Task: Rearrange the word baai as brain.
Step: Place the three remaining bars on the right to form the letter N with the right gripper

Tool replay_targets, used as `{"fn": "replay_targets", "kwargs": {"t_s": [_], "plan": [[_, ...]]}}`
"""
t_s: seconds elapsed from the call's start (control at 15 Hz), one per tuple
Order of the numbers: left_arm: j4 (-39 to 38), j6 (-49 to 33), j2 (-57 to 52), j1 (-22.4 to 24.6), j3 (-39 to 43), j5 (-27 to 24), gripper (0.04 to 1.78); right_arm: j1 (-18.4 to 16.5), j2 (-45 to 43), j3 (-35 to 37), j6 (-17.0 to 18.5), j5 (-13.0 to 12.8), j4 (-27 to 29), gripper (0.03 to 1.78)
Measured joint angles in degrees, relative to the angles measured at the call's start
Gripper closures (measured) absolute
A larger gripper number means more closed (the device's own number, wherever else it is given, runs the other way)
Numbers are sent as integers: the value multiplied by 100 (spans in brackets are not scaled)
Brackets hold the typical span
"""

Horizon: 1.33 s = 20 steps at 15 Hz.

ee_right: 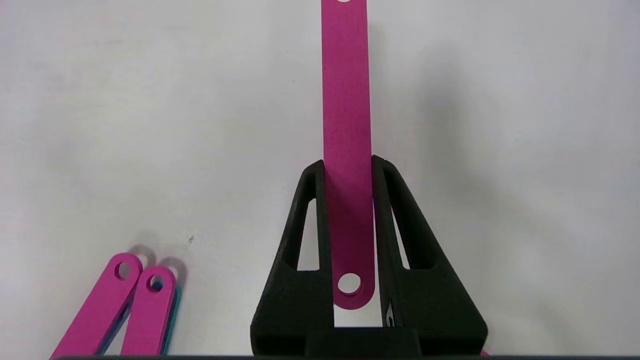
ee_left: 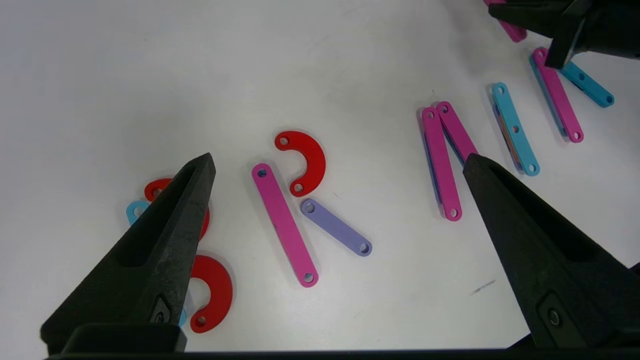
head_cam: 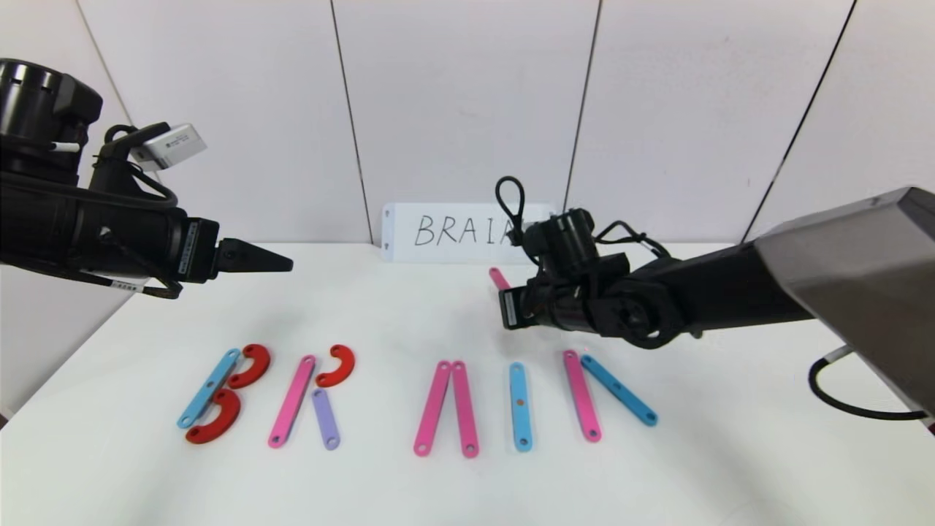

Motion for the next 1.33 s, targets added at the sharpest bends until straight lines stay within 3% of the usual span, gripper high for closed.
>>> {"fn": "replay_targets", "kwargs": {"t_s": [0.13, 0.27, 0.4, 0.73, 1.13, 1.33], "plan": [[2, 2, 1, 0, 5, 0, 9, -111, -425, 356, 56, -199, 72, 154], [2, 0, 4, 0, 7, 0, 9, -266, -792, 789, 271, -662, 89, 154], [2, 2, 12, -2, 7, 0, 9, -372, -1095, 1287, 472, -835, 78, 154], [9, 6, 17, -2, 9, -2, 9, -599, -1779, 2612, 987, -872, 0, 154], [7, 6, 12, -5, 16, -2, 9, -992, -2052, 3624, 1018, -772, -749, 154], [7, 6, 9, -5, 16, -2, 9, -1015, -2043, 3864, 985, -670, -772, 154]]}}
